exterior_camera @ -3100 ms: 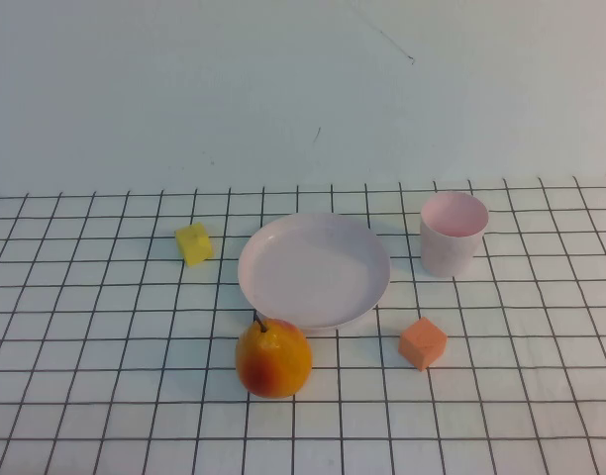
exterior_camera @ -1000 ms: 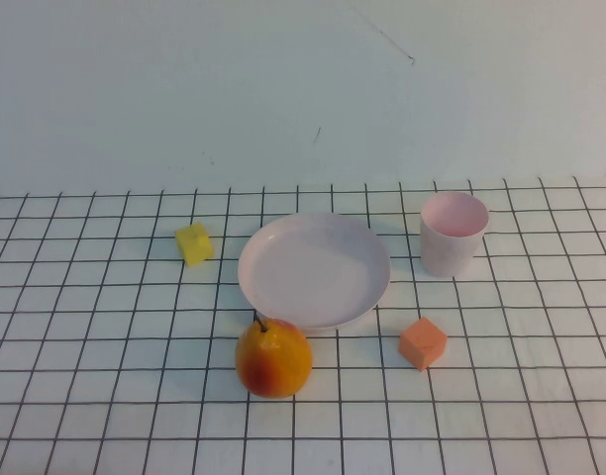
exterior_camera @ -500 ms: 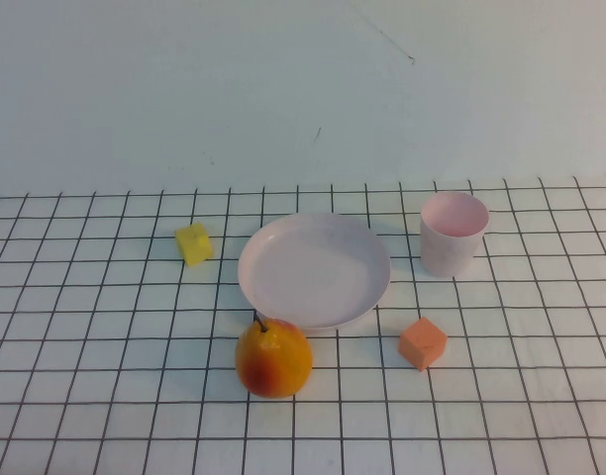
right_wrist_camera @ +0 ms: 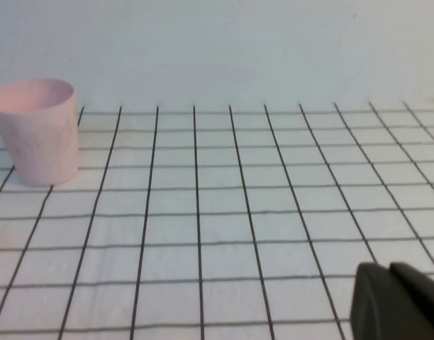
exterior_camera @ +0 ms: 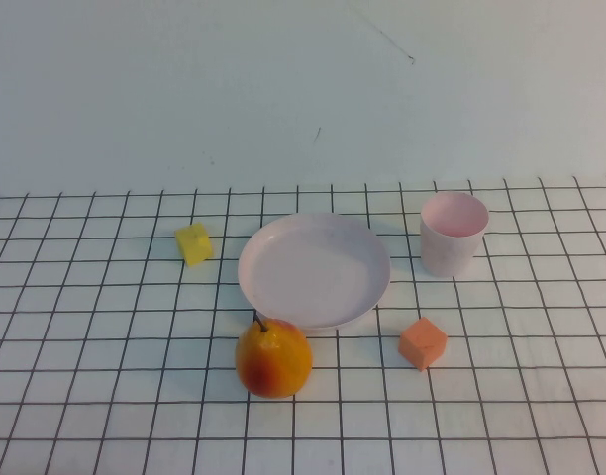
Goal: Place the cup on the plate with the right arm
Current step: Pick up the cup from the table
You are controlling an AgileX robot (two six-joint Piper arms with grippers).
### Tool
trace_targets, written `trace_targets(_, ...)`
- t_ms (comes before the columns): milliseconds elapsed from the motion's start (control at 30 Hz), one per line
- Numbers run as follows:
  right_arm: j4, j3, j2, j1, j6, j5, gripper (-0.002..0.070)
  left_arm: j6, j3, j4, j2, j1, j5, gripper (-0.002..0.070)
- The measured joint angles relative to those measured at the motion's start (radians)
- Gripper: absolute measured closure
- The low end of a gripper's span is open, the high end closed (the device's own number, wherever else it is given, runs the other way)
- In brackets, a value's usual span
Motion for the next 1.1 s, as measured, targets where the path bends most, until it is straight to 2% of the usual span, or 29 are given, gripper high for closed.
trace_targets(167, 0.0, 0.0, 0.0, 0.0, 0.0, -0.137, 0.0678, 0.0, 0.0, 0.0, 0.0, 0.0, 0.0, 0.0678)
trace_targets(367, 0.0, 0.0, 0.0, 0.0, 0.0, -0.387, 0.0678, 0.0, 0.0, 0.0, 0.0, 0.0, 0.0, 0.0678)
trace_targets(500, 0.0, 0.0, 0.0, 0.0, 0.058, -0.528, 0.0678, 0.0, 0.0, 0.0, 0.0, 0.0, 0.0, 0.0678)
trace_targets(800, 0.0, 0.0, 0.0, 0.0, 0.1, -0.686, 0.0678, 0.0, 0.0, 0.0, 0.0, 0.0, 0.0, 0.0678)
trace_targets(900, -0.007, -0.004, 0.0, 0.0, 0.1, -0.675, 0.0678, 0.0, 0.0, 0.0, 0.0, 0.0, 0.0, 0.0678)
trace_targets(1100, -0.07, -0.136, 0.0, 0.0, 0.1, -0.415, 0.0678, 0.0, 0.0, 0.0, 0.0, 0.0, 0.0, 0.0678)
